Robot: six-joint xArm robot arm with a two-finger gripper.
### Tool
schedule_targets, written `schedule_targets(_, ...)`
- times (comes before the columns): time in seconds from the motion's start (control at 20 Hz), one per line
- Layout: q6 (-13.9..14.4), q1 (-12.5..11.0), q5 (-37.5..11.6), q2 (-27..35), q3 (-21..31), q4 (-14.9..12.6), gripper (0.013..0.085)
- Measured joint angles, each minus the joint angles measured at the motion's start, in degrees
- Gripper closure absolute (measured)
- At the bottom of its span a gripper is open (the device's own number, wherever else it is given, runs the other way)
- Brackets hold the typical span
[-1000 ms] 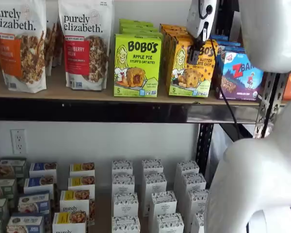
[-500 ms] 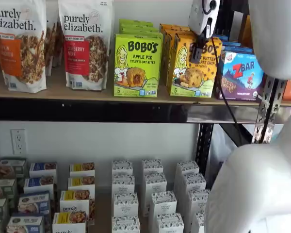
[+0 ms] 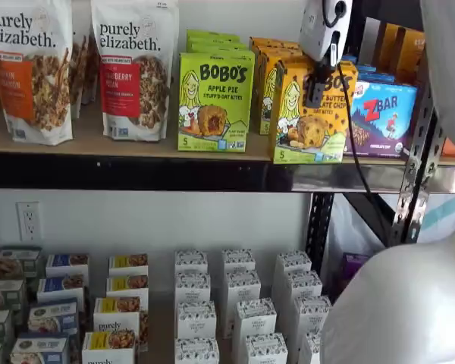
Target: Pick up the orange box on the top shelf, the fifth box from the left
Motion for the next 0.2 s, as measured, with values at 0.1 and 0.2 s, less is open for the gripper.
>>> schedule_targets(0.1, 0.4, 0.4, 0.6, -1.5, 1.3, -0.3, 0.0690)
schedule_targets(0.2, 0.7, 0.8, 0.7, -3.2, 2.8, -0.7, 0.0690)
